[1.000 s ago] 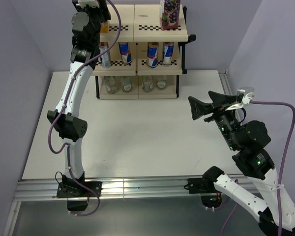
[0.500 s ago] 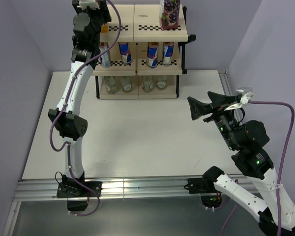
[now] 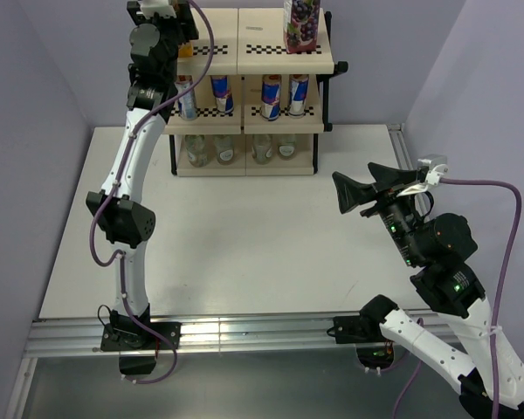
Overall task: Place and organize the beverage onto the shelf
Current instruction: Place the drink on the shelf, then reset both arms
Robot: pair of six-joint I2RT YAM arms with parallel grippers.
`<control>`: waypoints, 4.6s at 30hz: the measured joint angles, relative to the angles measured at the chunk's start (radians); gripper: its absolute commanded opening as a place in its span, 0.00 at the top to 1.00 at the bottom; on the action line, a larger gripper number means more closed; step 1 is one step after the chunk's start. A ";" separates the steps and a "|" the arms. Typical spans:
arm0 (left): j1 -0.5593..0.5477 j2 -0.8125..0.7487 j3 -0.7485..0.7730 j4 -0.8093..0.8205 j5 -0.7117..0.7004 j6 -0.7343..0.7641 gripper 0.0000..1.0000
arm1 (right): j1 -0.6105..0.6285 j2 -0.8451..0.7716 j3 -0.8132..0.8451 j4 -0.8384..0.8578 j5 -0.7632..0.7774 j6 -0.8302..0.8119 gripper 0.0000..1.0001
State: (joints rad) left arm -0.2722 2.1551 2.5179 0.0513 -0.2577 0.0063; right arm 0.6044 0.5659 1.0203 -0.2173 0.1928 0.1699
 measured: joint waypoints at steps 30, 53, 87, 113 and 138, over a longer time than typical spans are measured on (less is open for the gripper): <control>0.014 -0.007 -0.093 0.119 0.033 -0.026 0.25 | 0.000 0.002 -0.013 0.017 -0.001 0.000 0.00; 0.014 -0.040 -0.224 0.097 0.002 0.005 0.04 | 0.000 0.002 -0.015 0.024 -0.003 0.000 0.00; 0.014 -0.229 -0.424 0.035 0.024 -0.079 0.01 | 0.000 0.018 0.001 -0.004 -0.052 0.000 0.00; 0.027 -0.811 -0.961 -0.230 -0.166 -0.359 0.00 | -0.077 0.307 0.109 -0.191 0.145 0.021 0.00; 0.027 -1.635 -1.789 -0.597 -0.156 -0.414 0.00 | -0.093 -0.086 -0.171 -0.317 0.296 0.053 0.00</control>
State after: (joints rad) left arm -0.2455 0.5201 0.7292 -0.5453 -0.4137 -0.4076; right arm 0.5117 0.4801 0.8494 -0.5343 0.4889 0.2230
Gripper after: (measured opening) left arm 0.995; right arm 0.997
